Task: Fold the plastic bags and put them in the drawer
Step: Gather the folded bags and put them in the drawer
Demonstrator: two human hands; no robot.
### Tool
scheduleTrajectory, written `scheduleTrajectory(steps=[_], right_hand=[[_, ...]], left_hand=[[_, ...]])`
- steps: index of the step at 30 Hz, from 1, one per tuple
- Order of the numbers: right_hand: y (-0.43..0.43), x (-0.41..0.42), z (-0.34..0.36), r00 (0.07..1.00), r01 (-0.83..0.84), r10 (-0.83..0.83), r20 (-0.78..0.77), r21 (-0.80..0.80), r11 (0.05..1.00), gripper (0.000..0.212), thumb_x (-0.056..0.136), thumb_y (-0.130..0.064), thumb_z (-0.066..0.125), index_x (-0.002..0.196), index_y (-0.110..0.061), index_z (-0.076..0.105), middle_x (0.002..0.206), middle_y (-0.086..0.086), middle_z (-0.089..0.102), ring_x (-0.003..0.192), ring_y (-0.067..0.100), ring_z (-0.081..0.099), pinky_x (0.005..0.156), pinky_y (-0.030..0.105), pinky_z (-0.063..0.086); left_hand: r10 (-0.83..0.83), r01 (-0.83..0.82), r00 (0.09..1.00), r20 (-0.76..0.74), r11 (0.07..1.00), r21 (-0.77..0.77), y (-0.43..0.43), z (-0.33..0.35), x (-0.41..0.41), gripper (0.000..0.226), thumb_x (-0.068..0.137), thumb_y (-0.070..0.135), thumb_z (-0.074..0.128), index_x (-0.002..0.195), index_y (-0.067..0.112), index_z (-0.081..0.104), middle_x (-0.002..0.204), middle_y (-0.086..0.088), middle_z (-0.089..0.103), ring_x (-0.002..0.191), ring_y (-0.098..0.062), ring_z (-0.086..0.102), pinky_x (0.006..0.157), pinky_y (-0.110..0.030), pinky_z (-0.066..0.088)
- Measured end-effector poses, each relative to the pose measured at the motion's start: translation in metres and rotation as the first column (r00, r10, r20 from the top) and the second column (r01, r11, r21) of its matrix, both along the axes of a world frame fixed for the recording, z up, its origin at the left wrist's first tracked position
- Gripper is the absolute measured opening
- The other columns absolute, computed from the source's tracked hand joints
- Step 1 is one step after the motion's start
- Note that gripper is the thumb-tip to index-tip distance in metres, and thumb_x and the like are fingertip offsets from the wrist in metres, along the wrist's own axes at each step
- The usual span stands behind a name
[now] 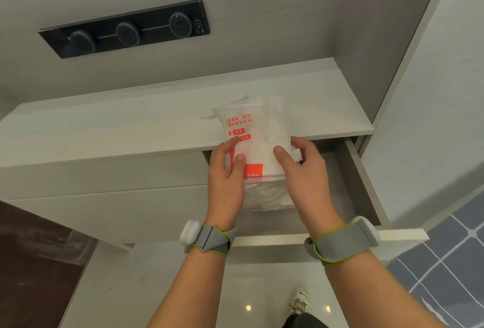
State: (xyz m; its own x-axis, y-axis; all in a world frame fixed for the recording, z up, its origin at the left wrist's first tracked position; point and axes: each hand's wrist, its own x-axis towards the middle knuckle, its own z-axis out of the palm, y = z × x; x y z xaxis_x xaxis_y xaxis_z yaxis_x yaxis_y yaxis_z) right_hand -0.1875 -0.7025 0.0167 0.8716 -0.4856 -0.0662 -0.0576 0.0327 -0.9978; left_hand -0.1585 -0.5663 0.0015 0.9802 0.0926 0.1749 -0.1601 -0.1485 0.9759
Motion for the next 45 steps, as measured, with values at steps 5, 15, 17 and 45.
scheduleTrajectory(steps=[5,15,17,45], right_hand=[[-0.001,-0.007,-0.009,0.998,-0.036,0.036,-0.049,0.011,0.999,0.028,0.085,-0.036,0.07,0.112,-0.03,0.061,0.11,-0.01,0.067,0.103,0.013,0.066,0.093,0.043,0.055],[-0.011,0.005,-0.037,0.931,-0.239,0.218,-0.292,-0.038,0.97,0.028,0.086,-0.026,0.07,0.11,-0.014,0.06,0.104,-0.001,0.065,0.095,0.018,0.063,0.082,0.033,0.052],[-0.013,0.011,-0.041,0.914,-0.273,0.241,-0.327,-0.055,0.961,0.025,0.086,-0.029,0.07,0.103,-0.013,0.061,0.098,0.001,0.066,0.092,0.019,0.063,0.08,0.034,0.052],[-0.025,0.099,-0.087,0.59,-0.734,0.403,-0.7,-0.258,0.628,0.034,0.09,-0.024,0.059,0.111,0.003,0.061,0.114,0.021,0.066,0.105,0.035,0.063,0.073,0.028,0.043]], left_hand=[[0.002,-0.001,0.999,-0.047,1.0,0.018,0.007,-0.009,-0.016,0.032,0.099,0.013,0.055,0.127,0.028,0.061,0.135,0.006,0.056,0.126,-0.011,0.056,0.102,-0.042,0.052],[0.065,-0.034,0.969,-0.237,0.99,0.134,0.017,-0.022,-0.014,0.028,0.095,0.01,0.061,0.119,0.024,0.063,0.124,0.004,0.064,0.102,-0.01,0.067,0.074,-0.027,0.061],[0.079,-0.026,0.963,-0.257,0.978,0.205,0.018,-0.024,-0.013,0.028,0.094,0.011,0.062,0.118,0.025,0.062,0.121,0.004,0.065,0.099,-0.008,0.067,0.072,-0.022,0.059],[0.118,0.397,0.763,-0.635,0.69,0.605,0.004,-0.051,0.047,0.049,0.094,0.028,0.06,0.138,0.013,0.047,0.134,-0.013,0.056,0.118,-0.028,0.058,0.1,-0.036,0.047]])
